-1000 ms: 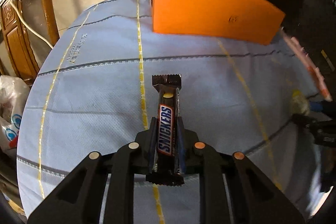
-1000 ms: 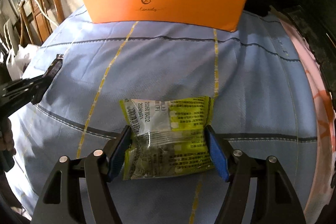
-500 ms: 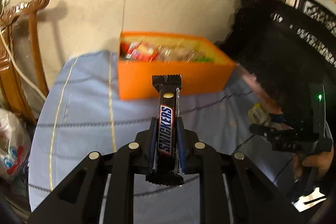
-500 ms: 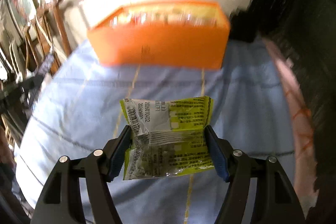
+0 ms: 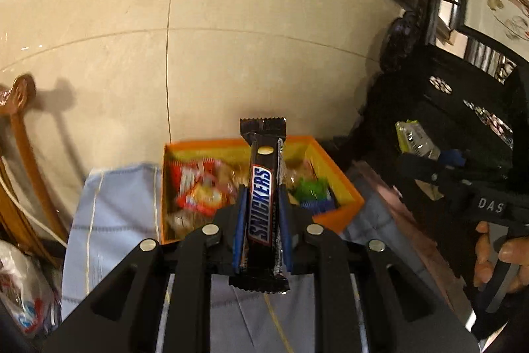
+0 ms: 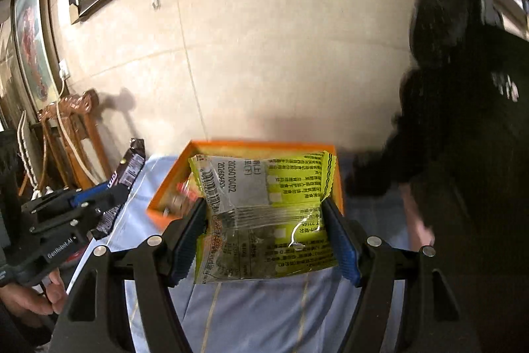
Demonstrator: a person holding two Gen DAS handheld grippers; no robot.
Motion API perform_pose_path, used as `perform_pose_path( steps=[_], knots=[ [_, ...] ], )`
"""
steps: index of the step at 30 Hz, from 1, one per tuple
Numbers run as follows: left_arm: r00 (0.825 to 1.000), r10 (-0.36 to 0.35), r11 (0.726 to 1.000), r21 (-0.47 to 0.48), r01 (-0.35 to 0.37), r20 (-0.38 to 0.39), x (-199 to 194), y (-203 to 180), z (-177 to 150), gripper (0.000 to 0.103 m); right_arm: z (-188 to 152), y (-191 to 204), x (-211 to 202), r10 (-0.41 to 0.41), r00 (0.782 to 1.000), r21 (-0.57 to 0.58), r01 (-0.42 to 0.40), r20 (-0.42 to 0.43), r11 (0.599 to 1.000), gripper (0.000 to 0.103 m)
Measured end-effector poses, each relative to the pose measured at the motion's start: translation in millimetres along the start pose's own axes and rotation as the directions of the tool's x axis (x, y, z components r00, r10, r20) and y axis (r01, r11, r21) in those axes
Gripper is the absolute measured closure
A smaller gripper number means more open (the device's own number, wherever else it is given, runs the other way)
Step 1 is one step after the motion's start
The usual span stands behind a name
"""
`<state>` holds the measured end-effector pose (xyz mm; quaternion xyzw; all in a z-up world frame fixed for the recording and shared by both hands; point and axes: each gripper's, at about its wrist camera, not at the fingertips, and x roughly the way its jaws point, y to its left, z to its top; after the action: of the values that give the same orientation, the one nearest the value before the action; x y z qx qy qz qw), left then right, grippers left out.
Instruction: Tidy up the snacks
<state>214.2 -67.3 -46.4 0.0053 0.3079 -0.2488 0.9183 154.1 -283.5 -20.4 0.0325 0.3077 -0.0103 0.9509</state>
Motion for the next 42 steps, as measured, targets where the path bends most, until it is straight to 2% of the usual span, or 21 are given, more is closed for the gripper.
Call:
perform_pose_path(
  steps=[6, 10, 12, 14, 15, 16, 18, 21, 24, 29, 32, 38, 42],
  knots=[
    [0.999, 0.042, 0.999, -0.004, -0.042, 0.001, 48.0, 15.5, 37.3, 0.086, 37.0, -10.9, 42.1, -0.028, 1.0, -0.02, 0.029, 0.008, 0.999, 0.033],
    [0.998, 0.064, 0.998, -0.008, -0.064, -0.013, 85.1, 23.6, 47.8, 0.086, 43.3, -15.6, 75.2, -0.048, 0.999, -0.023, 0.048, -0.005, 0.999, 0.032],
    [0.996, 0.081, 0.997, 0.012, -0.081, -0.026, 102.5, 24.1, 47.4, 0.085, 43.3, -17.8, 97.7, -0.059, 0.998, -0.038, 0.058, -0.02, 0.998, 0.028],
    [0.996, 0.084, 0.996, 0.044, -0.083, -0.039, 121.6, 22.3, 44.8, 0.033, 38.4, -20.4, 117.2, -0.11, 0.993, -0.065, 0.107, -0.044, 0.992, 0.021],
    [0.993, 0.116, 0.992, 0.05, -0.114, -0.038, 125.8, 22.6, 42.3, 0.007, 36.6, -21.4, 119.4, -0.114, 0.992, -0.061, 0.111, -0.05, 0.992, 0.02],
    [0.99, 0.14, 0.989, 0.046, -0.14, -0.01, 125.6, 23.8, 38.2, 0.005, 34.8, -23.9, 120.9, -0.126, 0.991, -0.056, 0.123, -0.05, 0.991, 0.02],
    [0.992, 0.128, 0.991, 0.043, -0.127, -0.016, 125.5, 23.9, 33.6, 0.005, 29.7, -25.6, 119.5, -0.135, 0.989, -0.053, 0.133, -0.052, 0.99, 0.02],
    [0.986, 0.16, 0.986, 0.047, -0.158, -0.037, 117.6, 21.2, 25.7, 0.005, 23.0, -28.3, 111.4, -0.147, 0.987, -0.04, 0.145, -0.07, 0.989, 0.02],
    [0.984, 0.174, 0.985, -0.01, -0.175, -0.033, 91.6, 19.2, 21.2, 0.004, 16.1, -27.2, 85.3, -0.146, 0.987, -0.004, 0.146, -0.063, 0.989, 0.02],
    [0.978, 0.208, 0.975, -0.077, -0.21, -0.033, 25.5, 11.6, 4.2, 0.004, -3.3, -13.7, 30.2, -0.134, 0.99, 0.053, 0.136, -0.034, 0.989, 0.01],
    [0.974, 0.224, 0.97, -0.083, -0.227, -0.044, -12.5, -0.1, -12.6, 0.004, -28.9, -0.2, -2.7, -0.122, 0.991, 0.074, 0.125, -0.045, 0.989, 0.008],
    [0.964, 0.249, 0.968, -0.013, -0.251, -0.089, -71.8, -36.0, -69.1, 0.004, -97.4, 19.3, -65.0, -0.068, 0.995, 0.064, 0.073, -0.067, 0.995, 0.006],
    [0.962, 0.249, 0.965, -0.058, -0.257, -0.114, -110.9, -55.5, -104.9, 0.004, -123.7, 17.8, -100.4, -0.045, 0.996, 0.036, 0.047, -0.074, 0.998, 0.004]
  ],
)
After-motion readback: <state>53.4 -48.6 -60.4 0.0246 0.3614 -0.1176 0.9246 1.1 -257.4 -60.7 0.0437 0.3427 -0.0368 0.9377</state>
